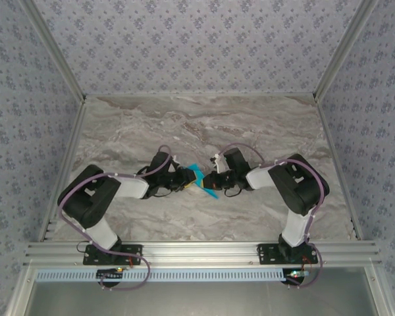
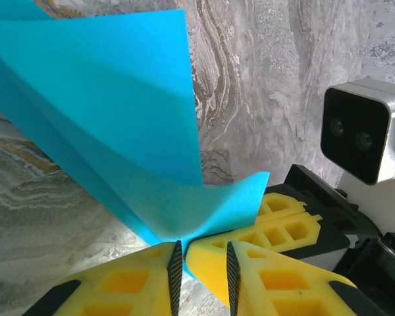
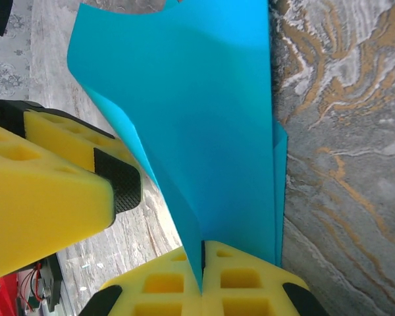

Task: Fold a paper plane with a square sheet of paper (pick it up from the middle)
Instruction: Fold the wing for the fifth time at the center of the table.

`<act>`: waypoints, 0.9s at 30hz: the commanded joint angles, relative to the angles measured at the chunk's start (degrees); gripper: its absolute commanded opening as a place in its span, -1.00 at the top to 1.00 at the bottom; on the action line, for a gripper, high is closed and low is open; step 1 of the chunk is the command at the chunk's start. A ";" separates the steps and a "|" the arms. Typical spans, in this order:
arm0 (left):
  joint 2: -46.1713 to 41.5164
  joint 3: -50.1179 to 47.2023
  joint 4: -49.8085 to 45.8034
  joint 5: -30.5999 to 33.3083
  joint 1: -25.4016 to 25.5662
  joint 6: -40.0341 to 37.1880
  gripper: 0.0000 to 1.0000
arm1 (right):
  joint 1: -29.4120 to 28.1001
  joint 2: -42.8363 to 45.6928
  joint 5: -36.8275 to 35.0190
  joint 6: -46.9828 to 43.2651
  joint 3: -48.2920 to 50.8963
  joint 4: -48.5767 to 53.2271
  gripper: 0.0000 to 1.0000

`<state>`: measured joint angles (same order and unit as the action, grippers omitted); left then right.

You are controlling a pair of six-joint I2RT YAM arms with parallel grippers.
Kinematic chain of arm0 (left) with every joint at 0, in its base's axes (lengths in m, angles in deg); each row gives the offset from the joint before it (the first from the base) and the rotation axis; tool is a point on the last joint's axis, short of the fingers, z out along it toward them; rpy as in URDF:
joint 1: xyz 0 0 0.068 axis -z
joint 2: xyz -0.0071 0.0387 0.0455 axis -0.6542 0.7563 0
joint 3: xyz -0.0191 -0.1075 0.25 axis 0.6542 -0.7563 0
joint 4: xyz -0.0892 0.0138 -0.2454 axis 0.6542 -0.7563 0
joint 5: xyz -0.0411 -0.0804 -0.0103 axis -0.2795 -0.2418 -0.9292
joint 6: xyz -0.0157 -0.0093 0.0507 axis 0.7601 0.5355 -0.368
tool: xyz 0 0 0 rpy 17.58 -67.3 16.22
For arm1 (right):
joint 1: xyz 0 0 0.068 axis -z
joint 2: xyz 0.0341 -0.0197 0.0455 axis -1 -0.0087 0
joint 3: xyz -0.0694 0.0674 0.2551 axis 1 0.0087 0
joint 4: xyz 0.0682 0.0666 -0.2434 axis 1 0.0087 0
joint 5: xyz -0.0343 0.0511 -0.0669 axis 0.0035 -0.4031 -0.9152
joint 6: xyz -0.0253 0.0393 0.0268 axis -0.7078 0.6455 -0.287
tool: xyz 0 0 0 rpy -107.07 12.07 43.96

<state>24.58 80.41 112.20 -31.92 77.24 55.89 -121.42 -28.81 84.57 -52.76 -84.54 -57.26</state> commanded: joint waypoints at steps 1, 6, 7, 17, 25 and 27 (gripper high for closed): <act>2.06 2.09 3.35 -1.56 0.64 -0.59 0.47 | 0.40 -1.68 0.46 1.01 -0.89 1.85 1.00; 3.49 3.16 4.09 -2.15 0.72 -0.93 0.48 | 0.45 -2.21 -0.08 -0.10 -1.46 4.14 1.00; 3.70 3.58 3.66 -2.20 0.76 -1.32 0.49 | 0.38 -2.41 -0.15 -0.23 -1.53 4.56 1.00; 6.37 3.97 1.69 -1.52 0.84 -2.28 0.54 | 0.37 -2.48 -0.56 -0.39 -2.26 6.44 0.99; 6.96 4.37 0.17 -1.05 0.84 -3.14 0.56 | 0.41 -0.47 0.74 -1.15 -2.51 8.32 0.78; 7.07 4.41 -0.46 -0.80 0.81 -3.39 0.56 | 0.46 0.67 0.99 -1.63 -2.58 9.83 0.72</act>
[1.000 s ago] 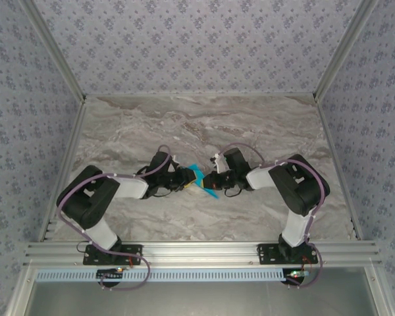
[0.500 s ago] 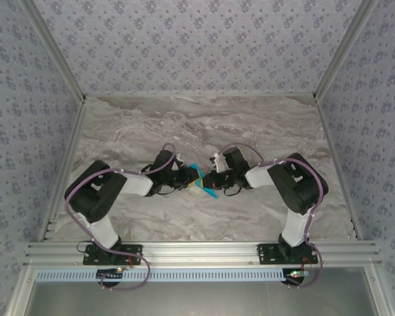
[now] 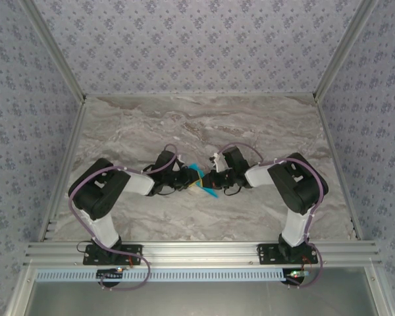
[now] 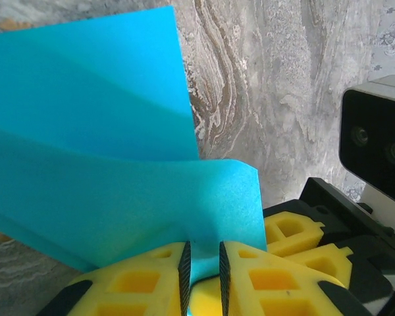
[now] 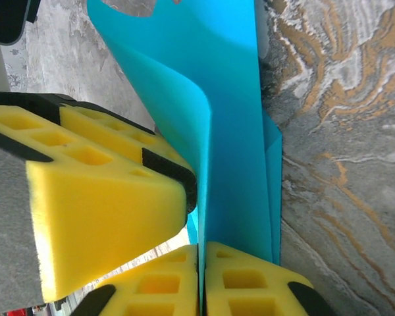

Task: Fold a paper plane with a square sheet of paper (pick it up from the middle)
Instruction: Fold the wing for the fifth time at the center of the table.

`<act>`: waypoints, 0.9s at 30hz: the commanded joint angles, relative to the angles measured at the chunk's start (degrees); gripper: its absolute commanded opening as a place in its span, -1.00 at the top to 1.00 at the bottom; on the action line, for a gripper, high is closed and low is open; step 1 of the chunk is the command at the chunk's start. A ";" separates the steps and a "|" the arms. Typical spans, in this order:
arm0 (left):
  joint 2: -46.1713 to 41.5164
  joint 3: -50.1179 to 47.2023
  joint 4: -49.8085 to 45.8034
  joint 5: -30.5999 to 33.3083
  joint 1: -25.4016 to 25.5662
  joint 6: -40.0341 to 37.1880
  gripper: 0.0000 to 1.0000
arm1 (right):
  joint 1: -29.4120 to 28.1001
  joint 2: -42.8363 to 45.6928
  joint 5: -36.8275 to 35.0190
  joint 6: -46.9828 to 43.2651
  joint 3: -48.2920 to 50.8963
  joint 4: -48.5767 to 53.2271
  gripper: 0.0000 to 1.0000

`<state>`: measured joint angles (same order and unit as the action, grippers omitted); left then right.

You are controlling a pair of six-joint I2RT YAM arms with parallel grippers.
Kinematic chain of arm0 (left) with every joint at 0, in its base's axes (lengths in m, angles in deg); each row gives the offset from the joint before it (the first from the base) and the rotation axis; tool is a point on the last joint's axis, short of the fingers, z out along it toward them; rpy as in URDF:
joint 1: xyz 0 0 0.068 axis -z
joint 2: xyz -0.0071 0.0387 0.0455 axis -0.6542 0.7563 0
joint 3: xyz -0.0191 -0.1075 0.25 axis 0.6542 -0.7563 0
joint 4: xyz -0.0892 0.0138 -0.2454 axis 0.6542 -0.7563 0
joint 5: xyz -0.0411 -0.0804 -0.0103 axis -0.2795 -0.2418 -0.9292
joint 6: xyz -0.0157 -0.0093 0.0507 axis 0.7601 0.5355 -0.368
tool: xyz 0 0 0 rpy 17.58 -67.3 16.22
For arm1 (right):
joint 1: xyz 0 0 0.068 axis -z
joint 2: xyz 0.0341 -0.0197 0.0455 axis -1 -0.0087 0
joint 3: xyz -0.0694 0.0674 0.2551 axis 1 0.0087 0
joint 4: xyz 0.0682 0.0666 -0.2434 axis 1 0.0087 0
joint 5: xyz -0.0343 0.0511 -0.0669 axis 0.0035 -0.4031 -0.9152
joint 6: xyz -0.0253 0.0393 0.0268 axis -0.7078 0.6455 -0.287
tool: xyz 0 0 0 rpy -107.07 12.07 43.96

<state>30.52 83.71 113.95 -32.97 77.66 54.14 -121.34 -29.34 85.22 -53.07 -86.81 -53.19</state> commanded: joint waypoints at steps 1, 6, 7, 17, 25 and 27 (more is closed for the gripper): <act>1.12 1.13 -2.39 0.34 0.37 -1.74 0.56 | 0.58 2.15 0.34 -1.63 -0.32 6.57 0.68; 1.32 1.02 -2.76 0.44 0.43 -1.74 0.56 | 1.76 5.18 0.77 -2.09 0.59 9.11 0.59; 1.44 1.02 -2.71 0.39 0.40 -1.74 0.57 | 1.87 5.49 0.78 -2.57 0.82 9.76 0.58; 1.38 1.02 -2.44 0.36 0.32 -1.57 0.57 | 2.17 3.56 0.48 -4.43 1.54 12.60 0.76; 1.45 1.11 -3.32 0.70 0.42 -1.58 0.57 | 2.13 1.82 -1.57 -5.58 0.69 15.32 0.79; 1.44 1.15 -3.58 0.77 0.36 -1.61 0.57 | 2.13 2.24 -1.69 -5.98 0.24 16.24 0.79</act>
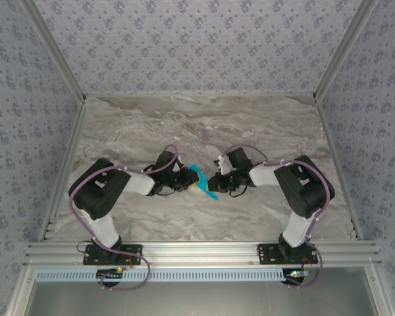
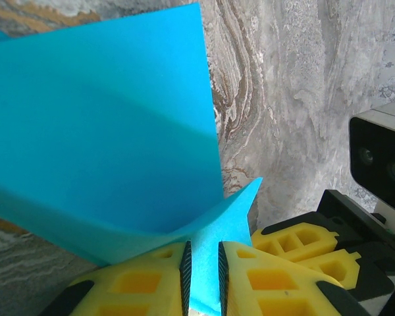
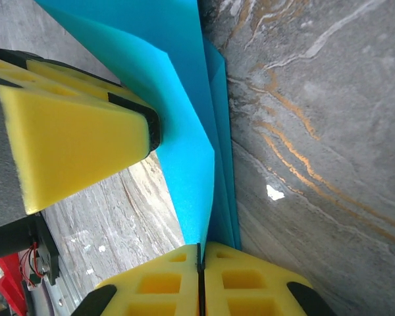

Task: Fold a paper plane with a square sheet of paper (pick it up from the middle)
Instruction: Fold the wing for the fifth time at the center of the table.

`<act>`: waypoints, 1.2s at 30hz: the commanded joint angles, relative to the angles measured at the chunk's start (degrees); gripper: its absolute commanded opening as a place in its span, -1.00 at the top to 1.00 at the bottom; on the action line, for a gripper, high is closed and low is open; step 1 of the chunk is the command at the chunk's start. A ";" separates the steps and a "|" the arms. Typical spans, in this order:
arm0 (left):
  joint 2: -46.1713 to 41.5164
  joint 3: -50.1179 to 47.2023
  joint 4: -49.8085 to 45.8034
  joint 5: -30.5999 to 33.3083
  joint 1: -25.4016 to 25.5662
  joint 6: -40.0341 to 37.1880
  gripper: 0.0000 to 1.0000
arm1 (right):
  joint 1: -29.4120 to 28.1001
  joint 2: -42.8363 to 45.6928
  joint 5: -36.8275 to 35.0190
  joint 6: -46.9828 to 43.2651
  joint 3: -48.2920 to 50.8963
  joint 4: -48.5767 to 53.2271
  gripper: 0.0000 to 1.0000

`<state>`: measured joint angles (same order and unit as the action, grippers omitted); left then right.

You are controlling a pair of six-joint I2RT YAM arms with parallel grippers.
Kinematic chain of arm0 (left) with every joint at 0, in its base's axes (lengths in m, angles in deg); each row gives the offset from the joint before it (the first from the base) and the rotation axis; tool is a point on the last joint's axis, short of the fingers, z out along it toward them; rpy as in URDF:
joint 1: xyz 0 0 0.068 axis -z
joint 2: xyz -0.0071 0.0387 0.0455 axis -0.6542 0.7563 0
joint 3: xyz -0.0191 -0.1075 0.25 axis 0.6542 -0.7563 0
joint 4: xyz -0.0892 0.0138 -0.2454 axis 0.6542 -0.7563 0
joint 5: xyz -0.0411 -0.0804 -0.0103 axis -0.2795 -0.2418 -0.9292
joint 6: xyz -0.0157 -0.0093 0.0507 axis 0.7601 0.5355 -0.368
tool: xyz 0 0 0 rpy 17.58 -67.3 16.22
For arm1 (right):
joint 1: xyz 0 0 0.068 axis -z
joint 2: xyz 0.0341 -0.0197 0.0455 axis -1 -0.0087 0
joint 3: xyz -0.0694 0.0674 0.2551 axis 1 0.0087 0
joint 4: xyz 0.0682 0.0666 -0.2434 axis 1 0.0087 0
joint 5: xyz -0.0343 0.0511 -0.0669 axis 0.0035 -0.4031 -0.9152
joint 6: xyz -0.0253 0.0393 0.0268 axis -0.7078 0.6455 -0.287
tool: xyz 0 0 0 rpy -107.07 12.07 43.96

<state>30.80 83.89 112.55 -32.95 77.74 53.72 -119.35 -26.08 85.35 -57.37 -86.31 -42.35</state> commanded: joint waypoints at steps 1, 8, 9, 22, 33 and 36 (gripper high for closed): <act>1.27 0.99 -2.28 0.77 0.31 -1.15 0.57 | 0.19 -0.58 -1.73 -1.84 -0.44 5.77 0.78; 1.28 1.10 -2.88 0.74 0.25 -1.16 0.57 | 0.38 3.20 1.39 -1.62 -0.70 7.49 0.67; 1.35 1.07 -2.89 0.76 0.26 -1.24 0.58 | 0.48 3.53 1.67 -1.65 -0.65 7.70 0.66; 1.35 0.74 -2.98 0.72 0.23 -1.24 0.58 | 0.75 2.42 2.74 -4.61 0.64 10.32 0.75; 1.36 0.58 -3.07 0.77 0.28 -1.02 0.58 | 0.50 0.32 2.52 -5.10 -0.03 10.49 0.75; 1.45 0.67 -3.32 0.85 0.23 -1.06 0.58 | 0.66 3.82 1.95 -5.67 0.09 12.84 0.67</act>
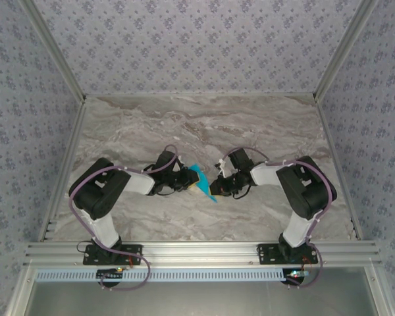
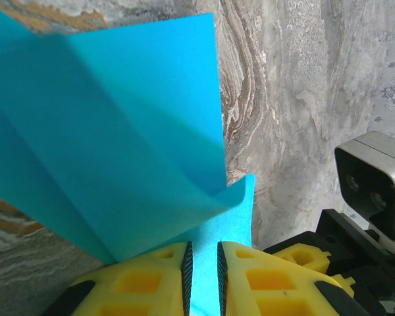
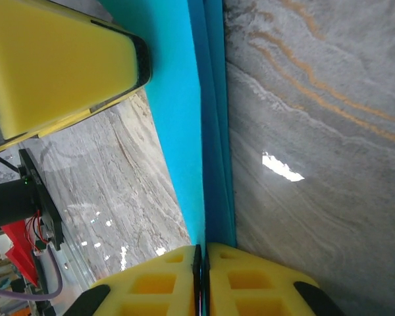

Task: Fold a paper plane with a square sheet of paper (pick it up from the middle)
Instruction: Fold the wing for the fifth time at the center of the table.

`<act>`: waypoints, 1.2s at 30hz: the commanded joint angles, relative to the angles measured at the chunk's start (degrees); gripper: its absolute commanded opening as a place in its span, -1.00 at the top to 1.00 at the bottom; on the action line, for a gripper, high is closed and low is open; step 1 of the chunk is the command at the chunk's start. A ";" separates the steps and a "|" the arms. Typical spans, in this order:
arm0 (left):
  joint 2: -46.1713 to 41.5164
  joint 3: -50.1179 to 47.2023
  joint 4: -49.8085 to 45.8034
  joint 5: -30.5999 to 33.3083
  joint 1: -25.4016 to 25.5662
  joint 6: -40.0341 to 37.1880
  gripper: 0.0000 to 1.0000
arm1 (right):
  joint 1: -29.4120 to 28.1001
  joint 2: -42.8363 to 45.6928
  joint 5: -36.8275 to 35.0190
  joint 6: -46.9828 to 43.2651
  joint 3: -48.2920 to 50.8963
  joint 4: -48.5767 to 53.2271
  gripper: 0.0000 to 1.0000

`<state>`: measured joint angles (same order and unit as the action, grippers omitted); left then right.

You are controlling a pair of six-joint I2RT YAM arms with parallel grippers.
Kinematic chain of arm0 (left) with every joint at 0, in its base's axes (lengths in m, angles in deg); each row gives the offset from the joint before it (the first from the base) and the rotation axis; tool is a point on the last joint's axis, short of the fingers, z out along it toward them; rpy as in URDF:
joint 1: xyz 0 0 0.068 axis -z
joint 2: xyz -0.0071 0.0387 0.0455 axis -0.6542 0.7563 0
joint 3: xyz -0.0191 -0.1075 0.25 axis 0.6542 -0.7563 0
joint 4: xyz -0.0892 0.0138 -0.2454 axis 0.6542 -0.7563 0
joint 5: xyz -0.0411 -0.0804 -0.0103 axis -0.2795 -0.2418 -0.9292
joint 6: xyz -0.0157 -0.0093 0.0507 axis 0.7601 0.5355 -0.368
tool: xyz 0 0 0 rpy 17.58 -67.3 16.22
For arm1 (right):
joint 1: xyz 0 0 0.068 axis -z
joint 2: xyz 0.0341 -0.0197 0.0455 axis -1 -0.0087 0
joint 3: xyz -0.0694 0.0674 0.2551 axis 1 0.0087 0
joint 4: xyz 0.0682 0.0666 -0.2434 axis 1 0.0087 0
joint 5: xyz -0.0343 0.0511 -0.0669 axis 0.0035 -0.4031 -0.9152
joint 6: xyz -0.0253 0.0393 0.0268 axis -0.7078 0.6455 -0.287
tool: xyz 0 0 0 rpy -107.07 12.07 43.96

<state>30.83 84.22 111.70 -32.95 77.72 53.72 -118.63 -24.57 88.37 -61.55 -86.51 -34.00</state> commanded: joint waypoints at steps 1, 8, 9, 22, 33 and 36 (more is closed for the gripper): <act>1.51 0.38 -2.51 0.91 0.34 -1.06 0.58 | 0.03 3.32 -1.06 -1.89 0.36 5.54 0.65; 1.78 0.43 -2.57 0.94 0.27 -1.06 0.59 | 0.03 5.18 -1.06 -3.48 1.50 9.11 0.62; 1.80 0.35 -2.57 0.94 0.33 -1.07 0.59 | 0.03 4.92 -1.45 -3.61 1.65 9.35 0.64; 1.81 0.39 -2.61 0.94 0.31 -0.89 0.59 | -0.23 0.33 -3.21 -4.10 0.44 9.29 0.71; 1.96 0.61 -3.09 0.96 0.31 -0.89 0.59 | -2.65 14.48 -16.02 -1.36 -1.85 14.63 0.51; 2.04 0.70 -3.17 0.95 0.32 -0.80 0.60 | -5.15 12.14 -15.92 0.40 -4.00 13.00 0.64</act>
<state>30.89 84.33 111.46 -32.93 77.72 53.72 -121.62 -10.60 76.02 -63.12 -88.15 -22.44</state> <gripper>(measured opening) 0.202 0.199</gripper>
